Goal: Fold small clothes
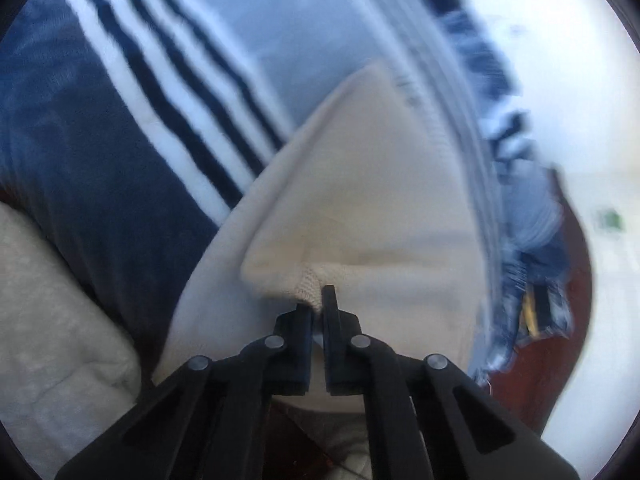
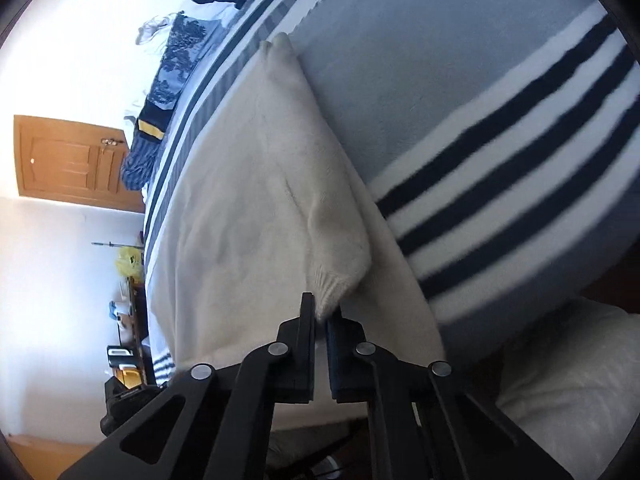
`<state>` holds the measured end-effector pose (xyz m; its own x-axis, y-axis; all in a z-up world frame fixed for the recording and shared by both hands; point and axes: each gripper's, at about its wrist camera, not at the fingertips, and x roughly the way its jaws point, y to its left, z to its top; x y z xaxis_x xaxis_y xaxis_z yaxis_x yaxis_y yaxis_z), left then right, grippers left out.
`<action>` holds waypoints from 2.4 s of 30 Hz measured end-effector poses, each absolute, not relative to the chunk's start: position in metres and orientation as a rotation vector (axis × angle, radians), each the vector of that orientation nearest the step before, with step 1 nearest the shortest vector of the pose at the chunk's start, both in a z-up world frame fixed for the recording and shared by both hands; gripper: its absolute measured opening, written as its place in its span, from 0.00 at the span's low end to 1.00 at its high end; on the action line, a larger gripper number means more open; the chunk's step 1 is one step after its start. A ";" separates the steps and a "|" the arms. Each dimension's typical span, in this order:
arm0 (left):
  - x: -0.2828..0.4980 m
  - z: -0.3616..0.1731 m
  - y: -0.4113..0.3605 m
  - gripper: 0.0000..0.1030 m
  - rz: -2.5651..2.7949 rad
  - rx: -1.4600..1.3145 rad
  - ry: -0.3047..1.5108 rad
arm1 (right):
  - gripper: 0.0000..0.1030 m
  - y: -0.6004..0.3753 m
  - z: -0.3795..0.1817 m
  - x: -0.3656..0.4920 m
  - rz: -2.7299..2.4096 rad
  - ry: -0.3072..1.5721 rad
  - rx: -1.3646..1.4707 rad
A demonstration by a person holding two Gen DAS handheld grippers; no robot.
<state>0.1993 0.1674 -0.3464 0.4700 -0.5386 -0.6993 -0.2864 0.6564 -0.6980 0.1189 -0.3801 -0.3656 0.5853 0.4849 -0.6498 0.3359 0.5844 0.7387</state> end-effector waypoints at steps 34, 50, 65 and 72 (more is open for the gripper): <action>0.143 -0.349 0.155 0.21 -0.058 -0.546 1.156 | 0.25 -0.362 -0.361 0.082 -0.104 1.145 0.567; 0.178 -0.362 0.161 0.45 -0.041 -0.536 1.162 | 0.11 -0.364 -0.368 0.095 -0.098 1.101 0.669; 0.184 -0.380 0.147 0.43 -0.146 -0.615 1.236 | 0.72 -0.231 -0.213 0.126 0.155 0.892 0.384; 0.182 -0.396 0.172 0.26 -0.222 -0.799 1.250 | 0.72 -0.058 -0.209 0.210 0.501 1.082 0.192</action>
<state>0.1823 0.1716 -0.3961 0.3347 -0.5598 -0.7580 -0.2649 0.7161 -0.6458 0.2096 -0.0578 -0.2094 0.3713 0.4797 -0.7950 -0.2960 0.8727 0.3883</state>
